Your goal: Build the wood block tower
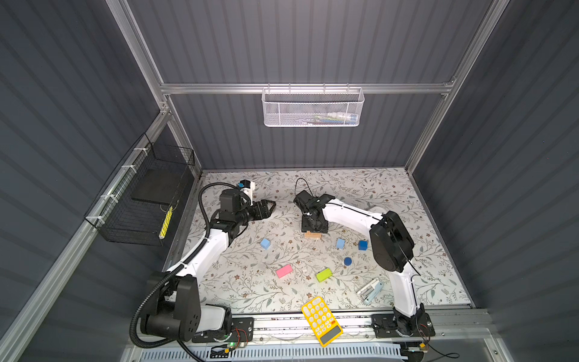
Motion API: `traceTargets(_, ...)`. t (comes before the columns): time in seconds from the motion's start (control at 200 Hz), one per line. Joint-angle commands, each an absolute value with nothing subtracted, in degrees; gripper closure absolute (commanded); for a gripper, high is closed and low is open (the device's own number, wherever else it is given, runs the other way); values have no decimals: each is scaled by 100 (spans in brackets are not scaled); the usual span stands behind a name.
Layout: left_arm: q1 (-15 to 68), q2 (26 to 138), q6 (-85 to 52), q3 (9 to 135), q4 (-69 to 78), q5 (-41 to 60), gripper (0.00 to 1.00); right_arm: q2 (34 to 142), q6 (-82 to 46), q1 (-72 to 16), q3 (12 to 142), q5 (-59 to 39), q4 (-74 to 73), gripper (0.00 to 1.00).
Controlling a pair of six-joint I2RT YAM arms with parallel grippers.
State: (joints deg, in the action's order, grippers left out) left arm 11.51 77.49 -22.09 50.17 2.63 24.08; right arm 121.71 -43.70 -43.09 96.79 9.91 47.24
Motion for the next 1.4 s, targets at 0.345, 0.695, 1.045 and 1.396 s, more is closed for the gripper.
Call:
traceTargets(0.345,1101,7778,-2079,5031,211,2486,21,12390,-4430,-4368,9816,1063,4838,62)
traceTargets(0.695,1099,7796,-2086,5036,220,2480,21,12357,-4430,-4368,9824,1138,4869,55)
traceTargets(1.045,1099,7796,-2074,5037,202,2491,21,12322,-4412,-4364,9816,1215,4906,54)
traceTargets(1.396,1100,7787,-2074,5036,189,2496,21,12309,-4422,-4368,9800,1171,4885,41)
